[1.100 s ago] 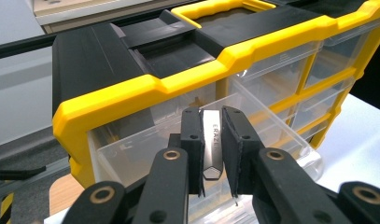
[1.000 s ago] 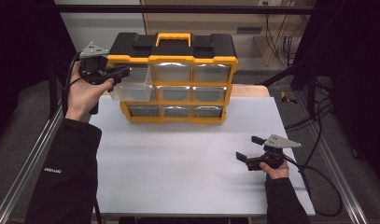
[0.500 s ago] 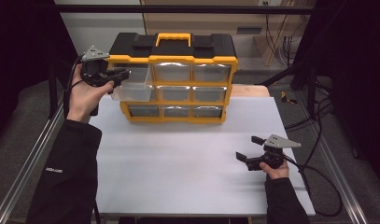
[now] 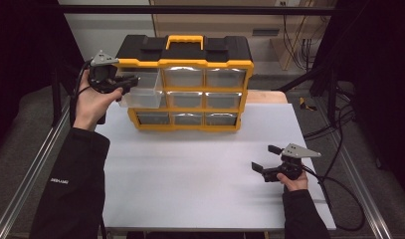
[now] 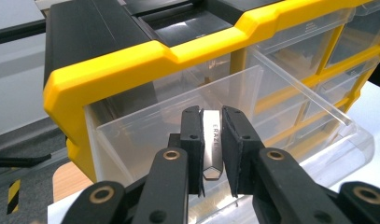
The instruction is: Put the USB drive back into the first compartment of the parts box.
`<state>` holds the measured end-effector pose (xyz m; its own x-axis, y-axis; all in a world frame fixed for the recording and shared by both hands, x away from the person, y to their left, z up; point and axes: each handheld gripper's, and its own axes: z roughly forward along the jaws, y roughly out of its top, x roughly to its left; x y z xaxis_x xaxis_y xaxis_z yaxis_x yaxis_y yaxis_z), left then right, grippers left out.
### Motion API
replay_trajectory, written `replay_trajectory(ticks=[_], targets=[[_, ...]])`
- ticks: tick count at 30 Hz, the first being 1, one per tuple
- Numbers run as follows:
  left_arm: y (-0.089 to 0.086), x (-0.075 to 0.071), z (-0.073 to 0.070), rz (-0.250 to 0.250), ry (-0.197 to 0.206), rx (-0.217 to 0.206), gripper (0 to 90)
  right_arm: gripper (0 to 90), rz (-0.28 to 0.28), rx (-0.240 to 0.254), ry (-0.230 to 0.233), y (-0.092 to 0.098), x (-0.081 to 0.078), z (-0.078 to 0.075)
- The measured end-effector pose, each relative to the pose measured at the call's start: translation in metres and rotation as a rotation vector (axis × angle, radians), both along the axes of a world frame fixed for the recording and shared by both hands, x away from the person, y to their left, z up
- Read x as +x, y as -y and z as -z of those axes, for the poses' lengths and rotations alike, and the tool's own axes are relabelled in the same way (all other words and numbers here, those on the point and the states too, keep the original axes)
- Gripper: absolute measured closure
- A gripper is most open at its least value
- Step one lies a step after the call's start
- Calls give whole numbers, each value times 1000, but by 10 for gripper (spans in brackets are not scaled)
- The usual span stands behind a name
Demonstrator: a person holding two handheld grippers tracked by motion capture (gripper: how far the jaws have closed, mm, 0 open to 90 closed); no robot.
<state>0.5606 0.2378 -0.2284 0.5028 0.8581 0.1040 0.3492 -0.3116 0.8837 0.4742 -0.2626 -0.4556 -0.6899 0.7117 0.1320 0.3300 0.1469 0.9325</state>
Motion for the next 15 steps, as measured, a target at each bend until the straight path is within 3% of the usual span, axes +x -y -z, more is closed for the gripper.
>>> replay_trajectory(ticks=[9,15], targets=[[-1,0,1,-14,-13,-22,743,8,0,2,-1,0,0,0],[-5,-3,-2,-17,21,-61,652,8,1,2,1,0,0,0]])
